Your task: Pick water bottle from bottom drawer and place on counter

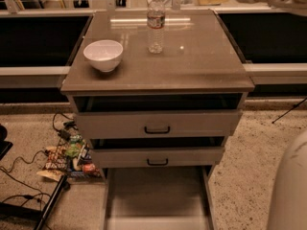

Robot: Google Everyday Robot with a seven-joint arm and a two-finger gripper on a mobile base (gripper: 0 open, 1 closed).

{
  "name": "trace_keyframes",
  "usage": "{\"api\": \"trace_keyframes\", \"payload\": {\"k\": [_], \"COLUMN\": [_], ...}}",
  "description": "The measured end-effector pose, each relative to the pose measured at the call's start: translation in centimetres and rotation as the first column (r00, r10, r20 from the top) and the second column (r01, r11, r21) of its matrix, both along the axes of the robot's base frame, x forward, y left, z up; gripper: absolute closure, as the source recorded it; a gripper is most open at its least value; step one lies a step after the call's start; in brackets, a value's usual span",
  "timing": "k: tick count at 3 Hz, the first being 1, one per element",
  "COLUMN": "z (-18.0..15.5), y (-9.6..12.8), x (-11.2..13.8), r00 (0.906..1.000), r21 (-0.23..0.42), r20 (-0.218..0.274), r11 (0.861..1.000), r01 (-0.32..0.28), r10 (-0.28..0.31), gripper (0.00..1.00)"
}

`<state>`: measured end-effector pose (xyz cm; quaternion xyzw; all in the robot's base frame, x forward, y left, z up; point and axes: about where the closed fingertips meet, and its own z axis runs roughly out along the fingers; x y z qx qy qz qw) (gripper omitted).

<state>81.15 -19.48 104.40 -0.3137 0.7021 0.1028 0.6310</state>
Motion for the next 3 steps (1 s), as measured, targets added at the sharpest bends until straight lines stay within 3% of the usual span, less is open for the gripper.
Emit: {"api": "trace_keyframes", "payload": {"k": [1, 2, 3], "z": [0.4, -4.8, -5.5], "y": [-6.6, -11.0, -12.0], "x": [-6.1, -12.9, -16.0], "r00": [0.9963, 0.9748, 0.9800], "r21": [-0.123, -0.264, -0.289], "r20": [-0.084, -0.214, -0.161], "r11": [0.992, 0.965, 0.955], "r01": [0.012, 0.005, 0.066], "r10": [-0.022, -0.063, -0.117], "gripper": [0.00, 0.00, 0.00]}}
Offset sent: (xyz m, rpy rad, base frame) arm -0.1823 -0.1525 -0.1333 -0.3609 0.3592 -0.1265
